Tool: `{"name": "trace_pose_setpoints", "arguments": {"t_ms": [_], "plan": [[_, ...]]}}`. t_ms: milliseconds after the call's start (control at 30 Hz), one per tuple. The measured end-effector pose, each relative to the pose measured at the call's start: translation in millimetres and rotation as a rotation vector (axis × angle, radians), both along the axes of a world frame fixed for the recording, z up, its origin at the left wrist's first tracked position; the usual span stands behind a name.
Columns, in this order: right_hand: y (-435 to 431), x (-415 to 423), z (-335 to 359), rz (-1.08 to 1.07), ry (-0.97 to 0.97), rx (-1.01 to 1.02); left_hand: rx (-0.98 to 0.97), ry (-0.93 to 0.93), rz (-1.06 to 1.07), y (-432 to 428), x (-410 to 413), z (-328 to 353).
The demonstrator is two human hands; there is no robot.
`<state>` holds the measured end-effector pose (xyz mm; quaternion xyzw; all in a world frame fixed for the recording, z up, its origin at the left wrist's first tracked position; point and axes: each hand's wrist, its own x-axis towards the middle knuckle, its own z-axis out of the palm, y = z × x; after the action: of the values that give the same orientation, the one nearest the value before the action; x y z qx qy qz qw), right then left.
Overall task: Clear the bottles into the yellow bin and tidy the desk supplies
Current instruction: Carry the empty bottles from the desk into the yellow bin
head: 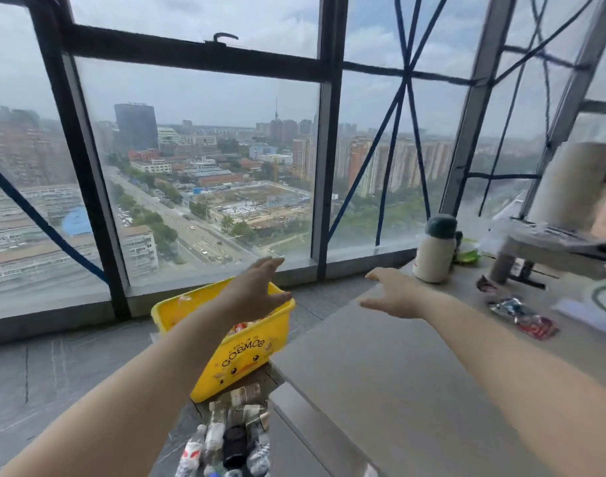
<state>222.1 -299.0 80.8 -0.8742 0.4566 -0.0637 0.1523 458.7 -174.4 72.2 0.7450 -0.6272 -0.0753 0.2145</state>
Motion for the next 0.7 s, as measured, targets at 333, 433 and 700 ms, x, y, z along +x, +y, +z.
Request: {"name": "trace_pose_setpoints", "arguments": {"t_ms": [333,433,700], "plan": [[91.3,-255.2,16.8,-0.302,-0.094,-0.082,-0.062,0.019,-0.343,3.2,-252.9,10.8],[125.7,-336.9,14.5,-0.435,-0.106,-0.085,-0.068,0.023,-0.448,5.9,-328.8,8.8],[229.4,-524.1,7.2,-0.794,-0.114,-0.136,-0.083,-0.001,-0.677,39.3,-502.0,8.3]]}}
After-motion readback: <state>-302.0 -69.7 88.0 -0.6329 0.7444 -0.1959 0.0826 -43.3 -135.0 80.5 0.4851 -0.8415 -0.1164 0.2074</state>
